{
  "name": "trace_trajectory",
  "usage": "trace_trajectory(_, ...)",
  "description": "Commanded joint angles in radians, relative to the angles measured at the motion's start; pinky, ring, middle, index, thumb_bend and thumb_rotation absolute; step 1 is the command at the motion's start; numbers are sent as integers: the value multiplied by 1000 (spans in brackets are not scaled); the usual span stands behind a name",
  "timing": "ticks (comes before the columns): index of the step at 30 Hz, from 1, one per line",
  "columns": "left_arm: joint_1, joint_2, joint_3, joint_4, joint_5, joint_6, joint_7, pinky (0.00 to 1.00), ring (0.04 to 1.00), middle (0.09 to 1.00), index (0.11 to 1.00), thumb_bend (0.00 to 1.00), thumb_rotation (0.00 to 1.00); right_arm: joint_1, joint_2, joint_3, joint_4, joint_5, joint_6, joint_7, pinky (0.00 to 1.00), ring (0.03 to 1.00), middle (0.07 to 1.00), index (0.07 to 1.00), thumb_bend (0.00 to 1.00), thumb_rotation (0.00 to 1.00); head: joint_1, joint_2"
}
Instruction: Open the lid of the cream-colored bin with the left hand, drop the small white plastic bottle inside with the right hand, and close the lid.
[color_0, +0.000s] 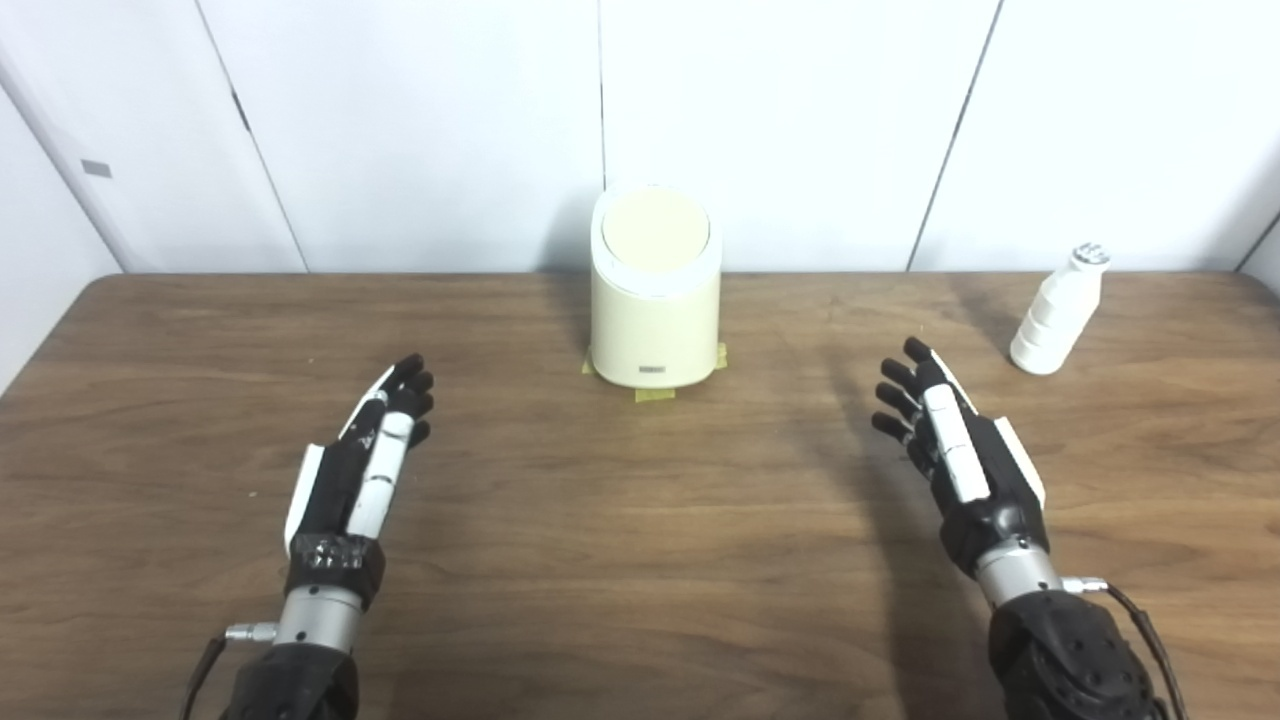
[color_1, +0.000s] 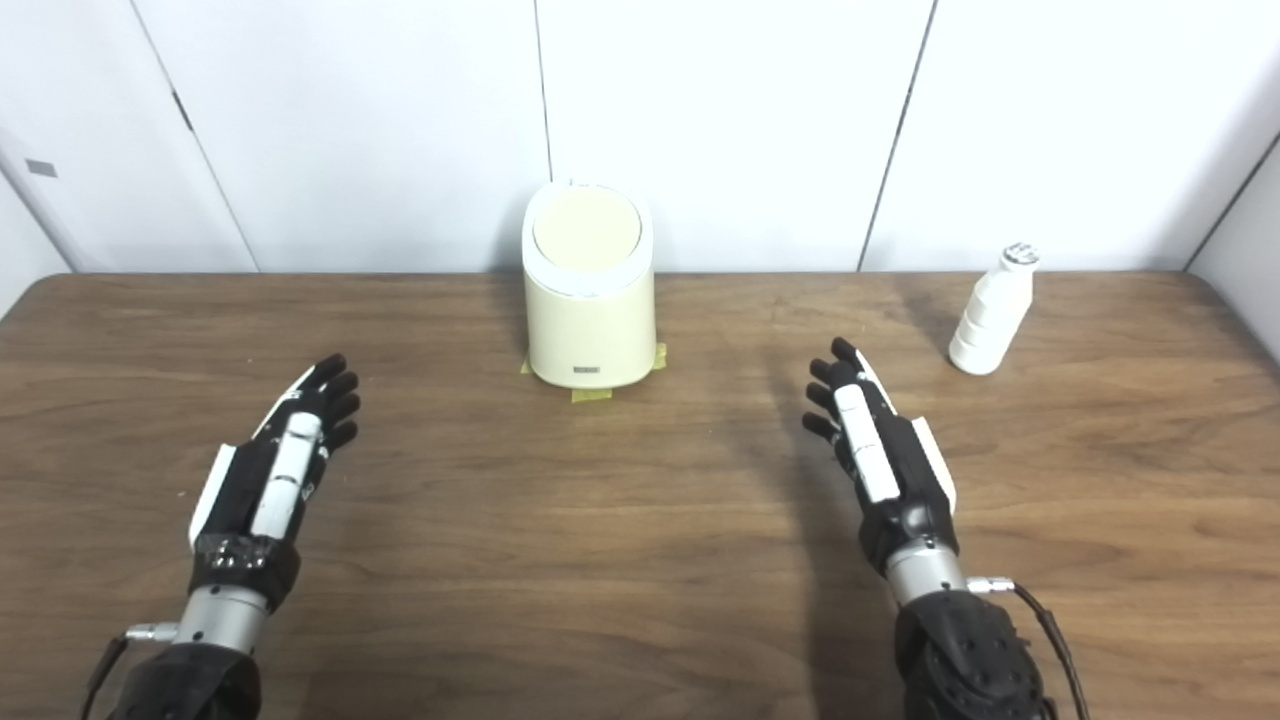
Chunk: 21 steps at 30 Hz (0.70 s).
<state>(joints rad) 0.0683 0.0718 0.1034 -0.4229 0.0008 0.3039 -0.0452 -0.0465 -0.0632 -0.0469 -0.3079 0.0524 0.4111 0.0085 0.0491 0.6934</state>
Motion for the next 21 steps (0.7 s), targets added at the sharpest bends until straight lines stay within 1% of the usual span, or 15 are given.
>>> trace_trajectory(1,-36,17,-8,-36,22,10,9,925,916,913,948,594,658,-33,0,-1,-8,4,-54,5,849,904,907,950,600,868,3,-10)
trace_trajectory(3,-65,25,-13,-41,47,26,14,933,903,912,949,610,641,-32,0,1,-2,0,-63,4,848,902,905,950,599,870,2,-18)
trace_trajectory(5,-98,23,-11,-46,50,51,19,893,888,906,946,622,599,-31,-1,3,5,-1,-72,7,848,904,907,952,596,875,2,-26)
trace_trajectory(7,-136,20,-12,-51,59,82,25,852,872,895,937,657,552,-29,-4,3,13,1,-84,11,851,908,912,957,593,884,2,-34)
trace_trajectory(11,-226,23,-24,-49,93,142,34,794,878,891,924,732,453,-27,-5,1,32,4,-111,11,848,906,908,954,602,879,2,-51)
trace_trajectory(12,-245,24,-27,-43,100,147,36,799,879,889,922,742,432,-27,-2,-1,34,5,-112,9,847,904,906,951,604,875,1,-55)
trace_trajectory(15,-309,33,-43,-12,133,147,41,882,873,873,913,736,379,-25,-3,-1,39,3,-119,9,847,903,905,949,601,880,-1,-71)
trace_trajectory(17,-347,41,-54,7,152,153,40,885,869,870,911,740,369,-23,-4,-1,42,5,-126,11,852,905,907,950,595,883,-1,-75)
trace_trajectory(21,-430,58,-72,61,192,163,35,873,863,870,912,759,351,-24,-2,-3,68,13,-151,13,855,905,906,950,597,878,-7,-98)
